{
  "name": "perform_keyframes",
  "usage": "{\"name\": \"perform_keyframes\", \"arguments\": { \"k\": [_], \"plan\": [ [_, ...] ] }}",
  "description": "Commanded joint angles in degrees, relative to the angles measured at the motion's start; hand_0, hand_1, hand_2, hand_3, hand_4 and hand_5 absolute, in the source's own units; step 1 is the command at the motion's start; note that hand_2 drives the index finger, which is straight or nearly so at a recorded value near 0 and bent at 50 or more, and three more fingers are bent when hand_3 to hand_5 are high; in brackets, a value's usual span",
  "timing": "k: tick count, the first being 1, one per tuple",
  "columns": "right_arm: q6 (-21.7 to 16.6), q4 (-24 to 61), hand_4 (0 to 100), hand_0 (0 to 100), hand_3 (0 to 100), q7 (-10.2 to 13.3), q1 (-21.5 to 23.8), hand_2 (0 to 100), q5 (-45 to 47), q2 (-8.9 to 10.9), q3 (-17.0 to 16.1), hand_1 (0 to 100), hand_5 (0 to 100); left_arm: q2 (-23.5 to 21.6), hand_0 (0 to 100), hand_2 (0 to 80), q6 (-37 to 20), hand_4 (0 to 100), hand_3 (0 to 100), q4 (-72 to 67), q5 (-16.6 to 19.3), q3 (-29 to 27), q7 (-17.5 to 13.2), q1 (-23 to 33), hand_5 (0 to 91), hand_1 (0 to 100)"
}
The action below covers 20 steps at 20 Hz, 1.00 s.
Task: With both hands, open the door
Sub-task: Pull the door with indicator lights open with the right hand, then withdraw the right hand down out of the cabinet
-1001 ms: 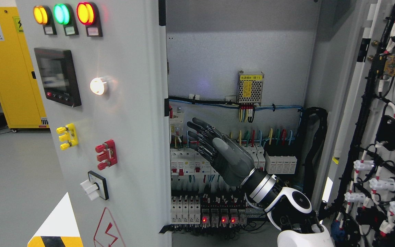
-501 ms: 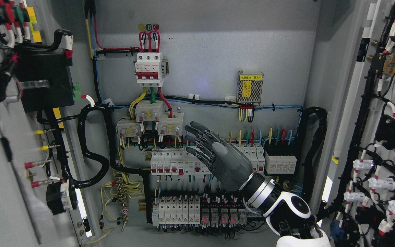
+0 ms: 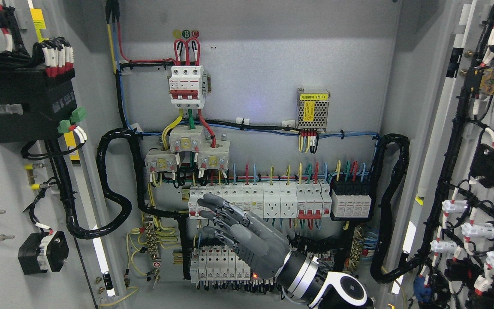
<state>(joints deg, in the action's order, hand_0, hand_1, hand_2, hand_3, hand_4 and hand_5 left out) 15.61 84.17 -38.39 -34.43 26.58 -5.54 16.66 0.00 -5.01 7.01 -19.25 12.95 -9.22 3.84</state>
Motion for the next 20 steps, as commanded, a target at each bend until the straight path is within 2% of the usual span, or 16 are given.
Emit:
{"name": "perform_keyframes", "arguments": {
  "k": [1,5,8,10,14,20],
  "plan": [
    [-0.06,4.34,0,0,0,0.16,1.74,4,0.05,-0.52,14.96,50,0,1.40,12,0.0,0.00,0,0,0.02,0.00,0.05,0.00,0.03,0.0,56],
    [0.12,3.81,0,0,0,0.25,2.00,4,0.40,-2.89,21.47,50,0,1.40,12,0.0,0.00,0,0,0.02,0.00,0.05,0.00,0.03,0.0,56],
    [0.29,3.72,0,0,0,0.34,2.96,4,0.66,-3.16,24.64,50,0,1.40,12,0.0,0.00,0,0,0.02,0.00,0.05,0.00,-0.06,0.0,56],
    [0.29,3.55,0,0,0,1.65,4.28,4,0.75,-3.24,25.61,50,0,1.49,12,0.0,0.08,0,0,0.02,0.00,0.05,0.00,-0.06,0.0,56],
    [0.38,3.02,0,0,0,2.09,4.99,4,5.66,-3.24,28.33,50,0,1.58,12,0.0,0.17,0,0,-0.07,-0.09,0.05,0.00,0.03,0.0,56],
    [0.65,3.02,0,0,0,2.09,4.73,4,6.72,-3.25,28.87,50,0,1.31,12,0.0,0.26,0,0,-0.15,0.09,0.05,0.00,-0.06,0.0,56]
  ]
}}
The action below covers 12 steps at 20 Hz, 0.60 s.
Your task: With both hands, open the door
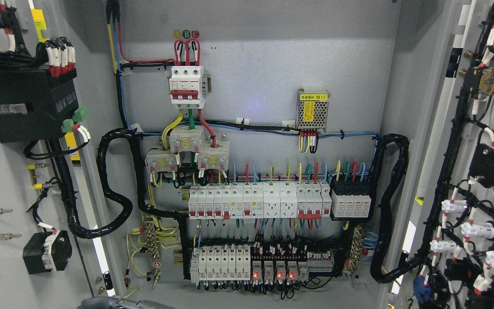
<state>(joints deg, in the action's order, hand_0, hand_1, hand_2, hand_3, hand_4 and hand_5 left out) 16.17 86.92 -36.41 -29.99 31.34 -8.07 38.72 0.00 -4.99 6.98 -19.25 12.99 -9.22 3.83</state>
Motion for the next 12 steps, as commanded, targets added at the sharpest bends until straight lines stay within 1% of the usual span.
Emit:
{"name": "perform_keyframes", "arguments": {
  "k": [1,6,11,12],
  "plan": [
    [0.09,0.36,0,0,0,0.20,0.28,4,2.50,-0.72,6.81,50,0,1.40,12,0.0,0.33,0,0,-0.13,0.09,0.02,0.00,0.03,0.0,56],
    [0.09,-1.22,0,0,0,0.29,-0.24,4,2.85,-0.72,8.04,50,0,1.40,12,0.0,0.51,0,0,-0.13,0.09,0.10,0.17,-0.23,0.0,56],
    [0.09,-2.10,0,0,0,2.66,-1.56,4,2.33,-0.72,8.13,50,0,1.31,12,0.0,0.42,0,0,-0.22,0.09,0.02,0.52,-0.31,0.0,56],
    [0.09,-2.19,0,0,0,2.75,-1.74,4,2.50,-0.72,8.13,50,0,1.23,12,0.0,0.42,0,0,-0.30,0.09,0.02,0.61,-0.23,0.0,56]
  ]
}}
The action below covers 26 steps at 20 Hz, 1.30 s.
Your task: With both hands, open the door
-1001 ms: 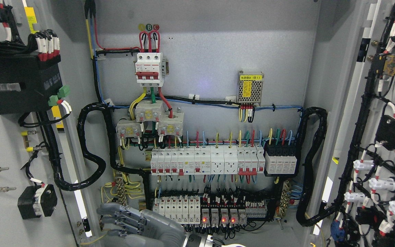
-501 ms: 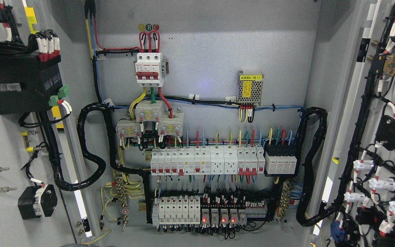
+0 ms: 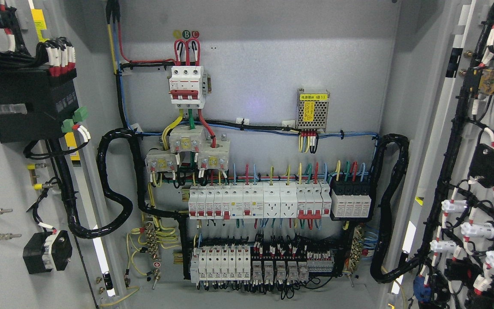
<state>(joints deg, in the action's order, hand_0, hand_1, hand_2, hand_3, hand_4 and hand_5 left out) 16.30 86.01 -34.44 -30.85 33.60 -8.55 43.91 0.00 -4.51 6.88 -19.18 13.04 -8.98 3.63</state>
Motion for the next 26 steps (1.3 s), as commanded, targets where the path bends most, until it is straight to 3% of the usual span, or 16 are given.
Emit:
{"name": "perform_keyframes", "arguments": {
  "k": [1,6,14,20,26],
  "plan": [
    [-0.13,-1.38,0,0,0,0.96,-1.49,4,0.59,-0.24,2.94,50,0,1.14,12,0.0,-0.06,0,0,-0.20,0.02,-0.03,0.37,-0.03,0.0,56],
    [-0.74,-1.20,0,0,0,4.29,-2.73,4,0.68,-0.24,3.29,50,0,1.05,12,0.0,-0.41,0,0,-0.38,0.02,-0.03,0.37,-0.03,0.0,56],
    [-0.83,-1.20,0,0,0,5.09,-3.69,4,4.54,-0.33,5.05,50,0,1.14,12,0.0,-0.50,0,0,-0.29,0.02,-0.03,-0.07,-0.03,0.0,56],
    [-0.83,-1.20,0,0,0,9.04,-4.66,4,4.55,-0.42,6.19,50,0,1.32,12,0.0,-0.50,0,0,-0.29,0.02,-0.03,-0.16,0.15,0.0,56],
    [-0.92,-0.94,0,0,0,9.22,-4.66,4,3.93,-0.42,7.16,50,0,1.32,12,0.0,-0.50,0,0,0.06,0.02,0.06,-0.07,-0.03,0.0,56]
  ]
}}
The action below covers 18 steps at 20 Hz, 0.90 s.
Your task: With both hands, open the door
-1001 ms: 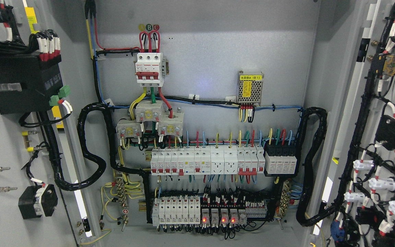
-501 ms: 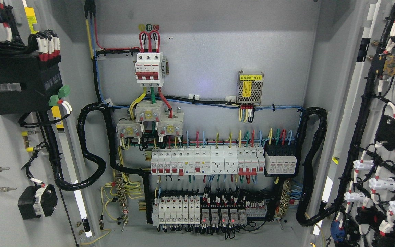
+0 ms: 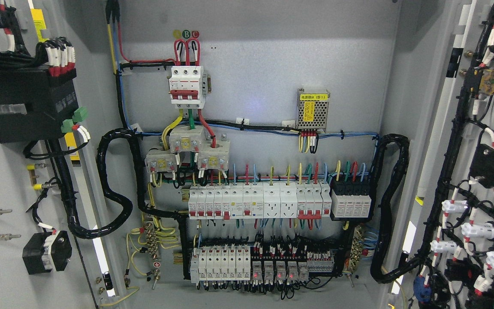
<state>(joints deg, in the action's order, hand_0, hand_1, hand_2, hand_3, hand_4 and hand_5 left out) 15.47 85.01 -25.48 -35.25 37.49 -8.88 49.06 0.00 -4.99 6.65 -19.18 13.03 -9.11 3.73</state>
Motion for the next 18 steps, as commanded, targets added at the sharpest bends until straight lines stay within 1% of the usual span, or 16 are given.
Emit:
{"name": "perform_keyframes", "arguments": {
  "k": [1,4,6,7,9,11,12,13,14,15,16,18],
  "plan": [
    [-0.09,0.07,0,0,0,0.26,0.09,4,0.04,0.00,1.48,50,0,1.32,12,0.0,-0.02,0,0,0.30,0.02,0.07,0.06,-0.13,0.0,56],
    [0.09,-0.02,0,0,0,0.17,1.31,4,0.04,0.00,-3.52,50,0,1.32,12,0.0,-0.02,0,0,0.12,0.02,-0.02,-0.03,-0.13,0.0,56],
    [0.44,-0.19,0,0,0,0.17,2.37,4,-0.13,0.53,-6.95,50,0,1.32,12,0.0,-0.02,0,0,0.12,0.02,-0.02,-0.12,-0.04,0.0,56],
    [0.44,-0.28,0,0,0,0.25,3.24,4,-0.13,0.96,-7.75,50,0,1.40,12,0.0,-0.02,0,0,0.12,0.02,-0.02,-0.12,-0.04,0.0,56],
    [0.00,0.50,0,0,0,0.26,6.40,4,-0.13,4.64,-8.63,50,0,1.49,12,0.0,-0.02,0,0,0.03,0.02,-0.02,-0.12,0.05,0.0,56],
    [-0.17,2.61,0,0,0,0.17,8.52,4,-0.22,8.33,-10.82,50,0,1.32,12,0.0,-0.37,0,0,0.82,-0.85,-0.37,-0.12,0.83,0.0,56],
    [-0.35,3.23,0,0,0,0.17,9.57,4,-0.22,10.35,-11.96,50,0,1.32,12,0.0,-2.12,0,0,1.87,-1.29,-1.59,-0.20,1.53,0.0,56],
    [-0.87,3.75,0,0,0,0.17,10.63,4,-0.22,11.85,-13.19,50,0,1.14,12,0.0,-7.44,0,0,4.57,-1.65,-3.52,-0.20,3.28,0.0,56],
    [-1.75,4.37,0,0,0,0.25,12.03,4,-0.48,13.35,-14.68,50,0,0.97,12,0.0,-13.85,0,0,8.43,-1.48,-3.89,-0.55,5.39,0.0,56],
    [-2.54,4.55,0,0,0,0.26,13.61,4,-1.70,14.32,-15.83,50,0,0.79,12,0.0,-21.05,0,0,14.12,-1.04,-3.72,-1.60,7.76,0.0,56],
    [-3.77,5.16,0,0,0,0.26,15.80,4,-4.06,15.55,-17.32,50,0,0.27,12,0.0,-25.03,0,0,19.14,-0.25,-3.71,-2.91,9.35,0.0,56],
    [-7.10,7.53,0,0,0,0.08,20.28,4,-9.51,17.75,-20.39,50,0,-1.84,12,0.0,-25.60,0,0,27.94,1.77,-3.89,-5.99,10.94,0.0,56]
  ]
}}
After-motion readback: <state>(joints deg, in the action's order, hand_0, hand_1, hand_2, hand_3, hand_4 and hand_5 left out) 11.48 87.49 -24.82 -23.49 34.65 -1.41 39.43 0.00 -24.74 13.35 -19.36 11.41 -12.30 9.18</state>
